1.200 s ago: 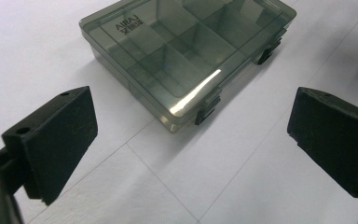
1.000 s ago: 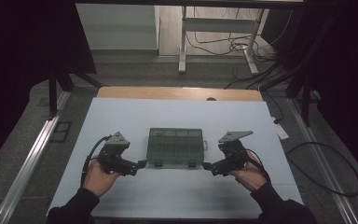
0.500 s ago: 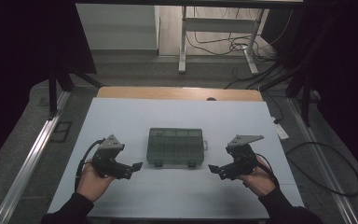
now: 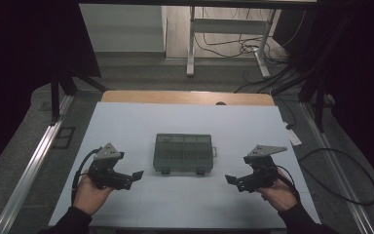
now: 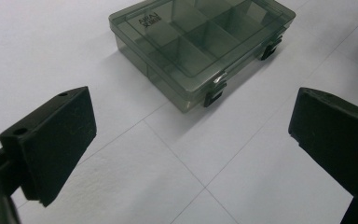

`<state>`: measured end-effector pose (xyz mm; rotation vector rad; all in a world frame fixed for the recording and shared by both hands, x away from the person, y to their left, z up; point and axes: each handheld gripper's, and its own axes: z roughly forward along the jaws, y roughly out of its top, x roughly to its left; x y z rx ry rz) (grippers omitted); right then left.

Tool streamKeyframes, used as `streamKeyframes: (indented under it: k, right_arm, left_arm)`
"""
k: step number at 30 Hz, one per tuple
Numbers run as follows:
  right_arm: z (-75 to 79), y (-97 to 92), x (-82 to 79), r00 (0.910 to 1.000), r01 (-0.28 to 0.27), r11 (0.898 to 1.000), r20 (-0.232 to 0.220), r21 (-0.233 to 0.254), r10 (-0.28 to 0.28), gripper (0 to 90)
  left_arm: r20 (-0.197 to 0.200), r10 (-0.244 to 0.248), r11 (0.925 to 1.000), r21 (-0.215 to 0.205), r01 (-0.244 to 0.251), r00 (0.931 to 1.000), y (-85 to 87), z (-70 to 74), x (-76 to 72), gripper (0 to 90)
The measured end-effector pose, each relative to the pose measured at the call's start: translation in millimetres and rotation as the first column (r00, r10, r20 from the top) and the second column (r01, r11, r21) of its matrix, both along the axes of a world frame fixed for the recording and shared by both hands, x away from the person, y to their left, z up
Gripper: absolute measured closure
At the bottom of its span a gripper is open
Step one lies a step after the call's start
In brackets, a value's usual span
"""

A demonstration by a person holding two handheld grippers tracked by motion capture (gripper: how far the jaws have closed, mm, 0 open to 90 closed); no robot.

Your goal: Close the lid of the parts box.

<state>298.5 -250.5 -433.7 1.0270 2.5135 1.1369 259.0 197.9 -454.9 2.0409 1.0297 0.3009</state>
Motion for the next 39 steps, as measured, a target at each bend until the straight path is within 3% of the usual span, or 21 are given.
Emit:
streamKeyframes:
  k: [27,39]
  right_arm:
    - [0.6,-27.3,-17.9,0.9988,0.048,0.999,0.006,0.018,-0.048,0.1]
    - [0.5,-38.5,-25.0,0.9971,0.076,0.997,0.003,0.022,-0.076,0.0]
  left_arm:
    - [0.002,0.050,0.9977,-0.046,-0.049,0.9988,20.6,1.5,-20.1,0.9]
    - [0.030,0.061,0.9969,-0.052,-0.059,0.9977,28.1,1.5,-29.8,0.0]
